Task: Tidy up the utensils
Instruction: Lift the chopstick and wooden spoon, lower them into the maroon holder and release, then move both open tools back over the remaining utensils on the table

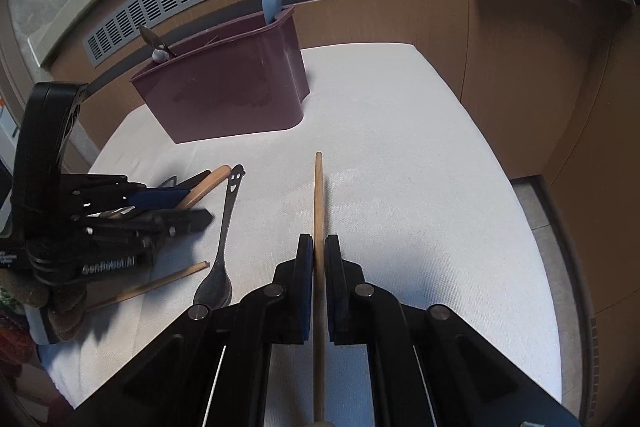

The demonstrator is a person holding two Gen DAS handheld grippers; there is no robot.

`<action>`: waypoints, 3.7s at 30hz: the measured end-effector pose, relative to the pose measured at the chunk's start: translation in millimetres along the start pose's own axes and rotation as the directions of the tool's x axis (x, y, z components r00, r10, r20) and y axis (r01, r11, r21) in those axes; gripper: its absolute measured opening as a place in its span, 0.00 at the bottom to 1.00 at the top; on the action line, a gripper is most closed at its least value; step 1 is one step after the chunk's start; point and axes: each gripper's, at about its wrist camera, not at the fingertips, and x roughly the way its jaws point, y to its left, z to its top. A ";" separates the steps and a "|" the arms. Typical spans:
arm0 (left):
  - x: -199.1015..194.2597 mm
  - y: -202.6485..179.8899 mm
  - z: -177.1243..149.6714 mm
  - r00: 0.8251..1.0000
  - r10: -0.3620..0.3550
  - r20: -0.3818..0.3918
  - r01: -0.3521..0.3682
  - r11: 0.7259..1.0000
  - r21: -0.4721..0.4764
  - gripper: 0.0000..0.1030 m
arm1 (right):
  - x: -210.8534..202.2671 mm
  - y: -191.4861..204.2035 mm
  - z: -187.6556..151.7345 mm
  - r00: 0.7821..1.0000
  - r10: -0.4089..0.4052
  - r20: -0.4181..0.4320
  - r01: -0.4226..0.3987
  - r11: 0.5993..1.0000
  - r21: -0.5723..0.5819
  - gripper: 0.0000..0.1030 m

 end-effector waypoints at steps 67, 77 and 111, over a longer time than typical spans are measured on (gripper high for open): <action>-133.1 106.1 107.4 0.899 -0.004 0.437 0.066 0.990 -0.125 0.07 | -22.9 93.2 219.2 0.806 0.027 0.591 0.032 0.995 -0.089 0.05; -121.2 118.1 90.1 0.880 -0.099 0.465 0.209 0.959 -0.192 0.28 | 23.8 72.0 179.0 0.932 0.097 0.350 -0.053 0.990 -0.133 0.19; -117.7 138.9 -129.2 0.954 0.168 0.248 -0.040 0.892 -0.450 0.51 | 57.4 141.6 -2.0 0.983 0.036 -0.178 -0.066 0.984 -0.165 0.47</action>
